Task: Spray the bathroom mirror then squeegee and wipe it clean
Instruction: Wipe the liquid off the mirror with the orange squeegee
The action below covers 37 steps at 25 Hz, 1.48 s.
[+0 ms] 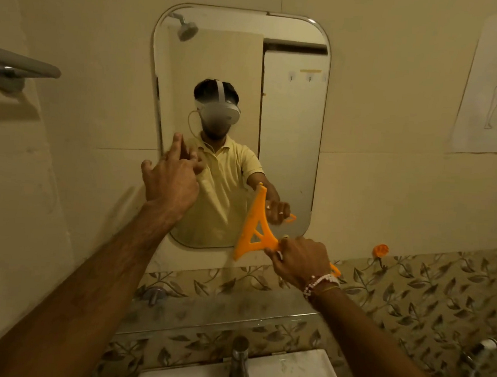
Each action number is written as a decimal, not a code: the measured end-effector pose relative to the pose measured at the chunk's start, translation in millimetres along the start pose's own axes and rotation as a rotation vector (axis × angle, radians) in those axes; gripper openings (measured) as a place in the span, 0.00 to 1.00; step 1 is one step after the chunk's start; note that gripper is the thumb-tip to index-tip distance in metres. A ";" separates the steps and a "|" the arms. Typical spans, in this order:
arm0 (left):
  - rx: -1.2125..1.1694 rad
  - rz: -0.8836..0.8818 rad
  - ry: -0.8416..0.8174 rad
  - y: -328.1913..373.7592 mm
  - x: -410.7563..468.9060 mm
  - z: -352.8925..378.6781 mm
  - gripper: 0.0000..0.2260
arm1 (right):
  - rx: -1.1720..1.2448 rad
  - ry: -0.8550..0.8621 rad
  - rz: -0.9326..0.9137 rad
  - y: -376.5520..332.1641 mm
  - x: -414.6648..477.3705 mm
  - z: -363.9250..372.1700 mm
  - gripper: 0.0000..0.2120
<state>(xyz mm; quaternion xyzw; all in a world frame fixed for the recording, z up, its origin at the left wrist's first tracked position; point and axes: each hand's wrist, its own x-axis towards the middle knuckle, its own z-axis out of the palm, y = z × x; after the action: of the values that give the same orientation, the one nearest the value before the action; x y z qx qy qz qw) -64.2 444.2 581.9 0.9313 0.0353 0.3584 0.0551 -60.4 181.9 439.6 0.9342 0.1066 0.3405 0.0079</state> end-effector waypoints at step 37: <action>-0.067 -0.076 -0.006 2.4 -6.0 1.9 0.27 | 0.758 0.032 0.797 -3.4 -46.4 18.8 0.24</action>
<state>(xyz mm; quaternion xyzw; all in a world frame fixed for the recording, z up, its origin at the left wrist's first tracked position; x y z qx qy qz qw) -67.3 441.0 576.8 0.9279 0.0585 0.3543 0.1000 -83.6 176.8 395.4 0.8342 -0.1403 0.2691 -0.4604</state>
